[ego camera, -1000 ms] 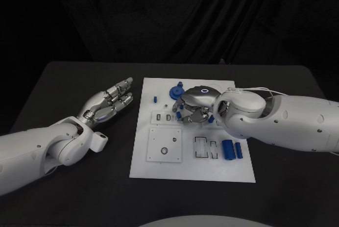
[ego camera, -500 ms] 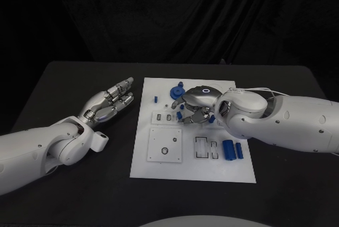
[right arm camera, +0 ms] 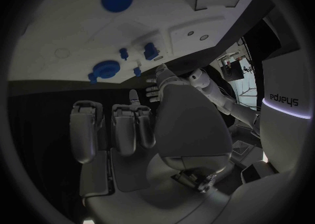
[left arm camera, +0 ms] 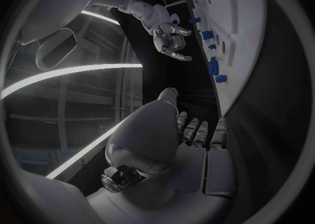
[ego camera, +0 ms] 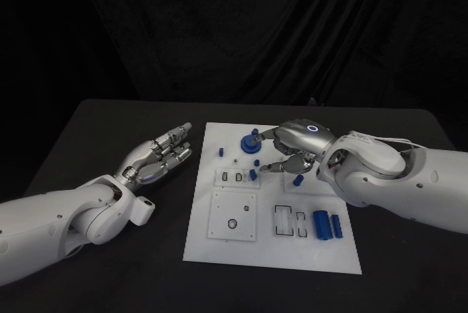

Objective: Assemble the parts on the task board

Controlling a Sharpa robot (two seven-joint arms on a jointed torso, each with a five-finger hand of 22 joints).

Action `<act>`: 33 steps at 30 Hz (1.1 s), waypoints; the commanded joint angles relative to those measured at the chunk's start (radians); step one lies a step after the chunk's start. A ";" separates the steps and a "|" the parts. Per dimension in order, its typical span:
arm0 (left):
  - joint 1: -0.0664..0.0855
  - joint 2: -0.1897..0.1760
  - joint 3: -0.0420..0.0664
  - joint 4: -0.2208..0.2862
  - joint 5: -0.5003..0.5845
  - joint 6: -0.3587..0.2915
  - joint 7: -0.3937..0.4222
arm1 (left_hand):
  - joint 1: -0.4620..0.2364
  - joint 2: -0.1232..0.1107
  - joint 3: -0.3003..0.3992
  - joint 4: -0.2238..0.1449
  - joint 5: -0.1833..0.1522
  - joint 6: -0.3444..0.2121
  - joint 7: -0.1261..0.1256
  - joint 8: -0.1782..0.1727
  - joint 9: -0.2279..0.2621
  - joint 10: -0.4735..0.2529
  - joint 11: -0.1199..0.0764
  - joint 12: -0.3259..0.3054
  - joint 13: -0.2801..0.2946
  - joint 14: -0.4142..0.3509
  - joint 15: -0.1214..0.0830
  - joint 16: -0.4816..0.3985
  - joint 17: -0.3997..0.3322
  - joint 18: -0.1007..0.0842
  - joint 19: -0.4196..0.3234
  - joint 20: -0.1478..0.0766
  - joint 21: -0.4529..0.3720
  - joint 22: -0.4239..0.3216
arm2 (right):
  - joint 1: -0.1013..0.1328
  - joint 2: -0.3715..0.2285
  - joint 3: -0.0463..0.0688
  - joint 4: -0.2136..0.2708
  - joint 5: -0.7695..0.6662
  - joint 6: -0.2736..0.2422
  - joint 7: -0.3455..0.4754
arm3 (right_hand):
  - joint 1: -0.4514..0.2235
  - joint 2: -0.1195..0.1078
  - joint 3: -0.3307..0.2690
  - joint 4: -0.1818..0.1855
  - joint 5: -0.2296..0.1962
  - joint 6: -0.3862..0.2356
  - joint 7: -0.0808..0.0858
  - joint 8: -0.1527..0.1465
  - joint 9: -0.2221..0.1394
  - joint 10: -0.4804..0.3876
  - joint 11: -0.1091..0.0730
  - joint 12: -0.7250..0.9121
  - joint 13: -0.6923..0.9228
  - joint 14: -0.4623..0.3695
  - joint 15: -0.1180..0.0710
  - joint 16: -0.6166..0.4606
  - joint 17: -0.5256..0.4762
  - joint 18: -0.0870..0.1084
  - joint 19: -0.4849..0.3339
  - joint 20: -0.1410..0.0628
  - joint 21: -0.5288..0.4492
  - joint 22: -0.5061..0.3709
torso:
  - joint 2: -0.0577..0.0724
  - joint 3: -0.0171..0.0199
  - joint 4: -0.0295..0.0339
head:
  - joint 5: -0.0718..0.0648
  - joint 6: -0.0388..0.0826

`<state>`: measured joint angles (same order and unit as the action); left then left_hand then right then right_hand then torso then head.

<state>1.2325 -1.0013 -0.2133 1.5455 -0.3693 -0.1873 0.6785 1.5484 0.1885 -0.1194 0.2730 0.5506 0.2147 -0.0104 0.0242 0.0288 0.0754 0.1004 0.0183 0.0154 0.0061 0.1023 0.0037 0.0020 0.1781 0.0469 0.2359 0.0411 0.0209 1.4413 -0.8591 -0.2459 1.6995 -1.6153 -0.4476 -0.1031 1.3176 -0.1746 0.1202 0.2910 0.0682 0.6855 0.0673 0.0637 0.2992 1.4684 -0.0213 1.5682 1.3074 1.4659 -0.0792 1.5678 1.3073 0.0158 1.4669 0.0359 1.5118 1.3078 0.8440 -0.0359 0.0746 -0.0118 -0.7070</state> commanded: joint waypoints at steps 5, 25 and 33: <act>0.032 0.010 0.001 0.009 -0.004 -0.084 -0.008 | -0.010 -0.008 -0.007 0.013 -0.053 0.094 0.104 0.020 0.010 0.004 -0.017 -0.003 0.001 0.015 -0.001 0.003 0.005 0.004 0.024 0.014 0.020 0.008 | 0.021 -0.066 0.001 0.011 0.026 -0.212 0.085 | 0.029 0.017 0.016 -0.001 0.012 0.022 0.004 0.009 -0.008 0.102 0.003 0.003 0.263 0.105 0.004 0.003 0.263 -0.002 0.074 0.001 0.008 0.245 | -0.009 0.0048 0.0001 | 0.012 0.049; 0.111 0.216 0.001 -0.248 -0.186 0.018 0.077 | -0.304 0.041 -0.200 0.020 -0.154 0.356 0.145 0.033 0.028 0.656 0.056 0.071 0.223 0.726 0.036 0.148 0.251 0.004 0.533 0.015 0.333 0.111 | 0.015 -0.126 -0.002 -0.086 0.077 -0.213 0.080 | 0.061 0.077 0.041 -0.015 0.067 0.060 0.011 0.012 -0.023 0.102 0.009 0.003 0.263 0.105 0.009 0.003 0.263 -0.001 0.073 0.007 0.006 0.244 | -0.104 0.0386 -0.0076 | 0.033 0.012; 0.109 0.282 0.001 -0.341 -0.189 0.010 0.161 | -0.353 0.066 -0.234 0.019 -0.152 0.523 0.128 0.052 0.041 0.736 0.020 0.054 0.299 0.768 0.021 0.247 0.272 0.001 0.584 -0.005 0.347 0.106 | -0.003 -0.113 -0.002 -0.115 0.081 -0.199 0.081 | 0.071 0.087 0.045 -0.021 0.084 0.068 0.012 0.013 -0.027 0.102 0.010 0.003 0.263 0.105 0.010 0.003 0.263 -0.001 0.072 0.008 0.004 0.244 | -0.127 0.0506 -0.0131 | 0.036 0.010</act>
<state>1.3408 -0.7215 -0.2132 1.2121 -0.5420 -0.1955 0.6720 1.1845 0.2543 -0.3550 0.2911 0.3974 0.7432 0.1177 0.0810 0.0726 0.8199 0.1198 0.0811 0.3116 0.7857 0.1220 0.2507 0.2776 0.1780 0.6401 0.2319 0.3939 0.1315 1.4419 -0.9728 -0.2488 1.5877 -1.5426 -0.6400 -0.0268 1.3872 -0.0971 0.1604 0.2702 0.1474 0.7484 0.0798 0.0728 0.2730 1.4647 -0.0176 1.5682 1.3073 1.4659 -0.0793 1.5678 1.3073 0.0159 1.4669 0.0359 1.5148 1.3075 0.7291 0.0084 0.0656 0.0239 -0.6959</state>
